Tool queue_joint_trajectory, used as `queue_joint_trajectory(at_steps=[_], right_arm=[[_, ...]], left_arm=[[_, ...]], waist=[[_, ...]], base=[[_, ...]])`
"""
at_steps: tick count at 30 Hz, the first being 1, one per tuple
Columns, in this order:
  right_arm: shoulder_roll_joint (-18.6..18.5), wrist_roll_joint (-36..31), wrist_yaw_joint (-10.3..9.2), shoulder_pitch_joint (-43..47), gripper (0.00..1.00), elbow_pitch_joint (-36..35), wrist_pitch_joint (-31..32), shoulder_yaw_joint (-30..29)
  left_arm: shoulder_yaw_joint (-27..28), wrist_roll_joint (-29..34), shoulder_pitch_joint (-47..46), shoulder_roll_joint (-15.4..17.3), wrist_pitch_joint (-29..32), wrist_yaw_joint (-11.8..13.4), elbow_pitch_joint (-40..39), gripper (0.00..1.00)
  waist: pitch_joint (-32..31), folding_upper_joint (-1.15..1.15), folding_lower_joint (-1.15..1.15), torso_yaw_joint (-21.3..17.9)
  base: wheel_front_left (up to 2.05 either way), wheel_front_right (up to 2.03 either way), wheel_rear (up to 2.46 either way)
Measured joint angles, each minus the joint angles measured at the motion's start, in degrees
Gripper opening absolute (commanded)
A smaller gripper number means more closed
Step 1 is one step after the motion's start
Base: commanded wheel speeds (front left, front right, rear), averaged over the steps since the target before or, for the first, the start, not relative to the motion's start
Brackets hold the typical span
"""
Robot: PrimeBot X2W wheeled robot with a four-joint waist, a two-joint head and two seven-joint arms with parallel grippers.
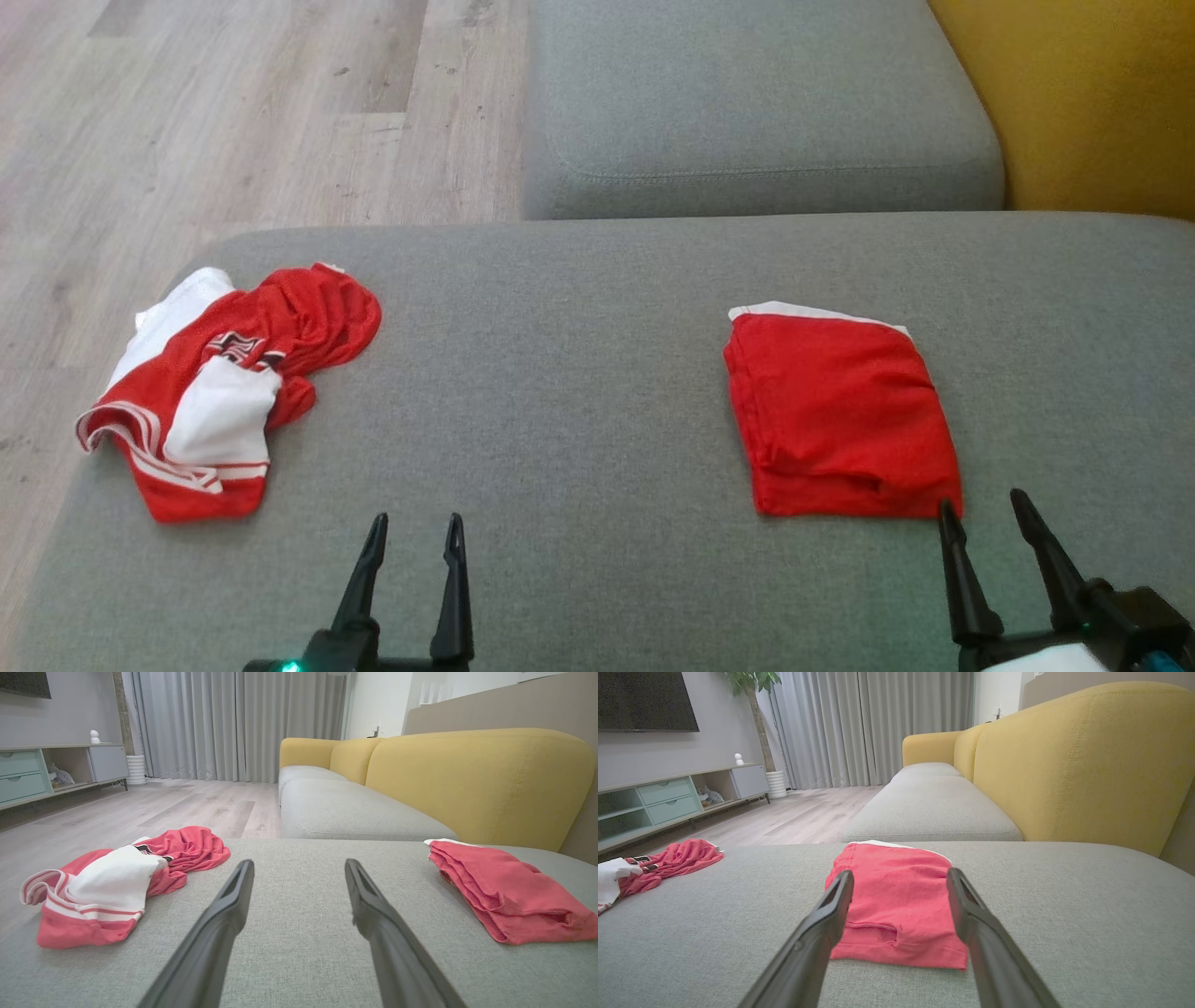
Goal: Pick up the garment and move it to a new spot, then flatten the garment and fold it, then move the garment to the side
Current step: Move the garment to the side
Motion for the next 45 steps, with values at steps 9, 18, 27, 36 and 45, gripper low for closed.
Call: queue_joint_trajectory(at_steps=[9, 18, 27, 36, 45], right_arm=[[-0.2, 0.5, 0.00, 0.0, 1.00, 1.4, 0.0, 0.3], [-2.8, 6.9, 0.00, -5.7, 1.00, 11.3, 0.0, 2.0], [-10.4, 14.9, 0.00, -25.4, 1.00, 23.6, 6.5, 1.7], [-15.4, 25.0, 0.00, -33.6, 0.24, 30.9, 17.2, 11.2], [-22.2, 26.7, 0.00, -37.0, 0.00, 30.8, 14.6, 17.3]], left_arm=[[0.7, 0.0, 0.0, 0.0, 0.0, 0.0, 0.0, 1.00], [-0.2, -1.0, -0.3, 0.0, 0.0, 0.1, -0.4, 1.00], [-2.8, -1.4, -6.1, 0.0, 0.0, 0.9, -2.9, 1.00], [-5.7, -2.1, -12.8, -0.1, 0.0, 2.2, -3.4, 1.00], [-5.7, -2.3, -13.5, -0.1, 0.0, 2.6, -3.1, 1.00]], waist=[[0.1, 0.00, 0.00, 1.0], [3.7, 0.00, 0.01, 1.6], [11.2, 0.00, 0.02, 2.4], [19.4, 0.00, 0.02, 3.4], [21.6, 0.00, 0.00, 0.2]], base=[[0.00, 0.00, 0.00], [0.00, 0.00, 0.00], [0.00, 0.00, 0.00], [0.00, 0.00, 0.00], [0.00, 0.00, 0.00]])
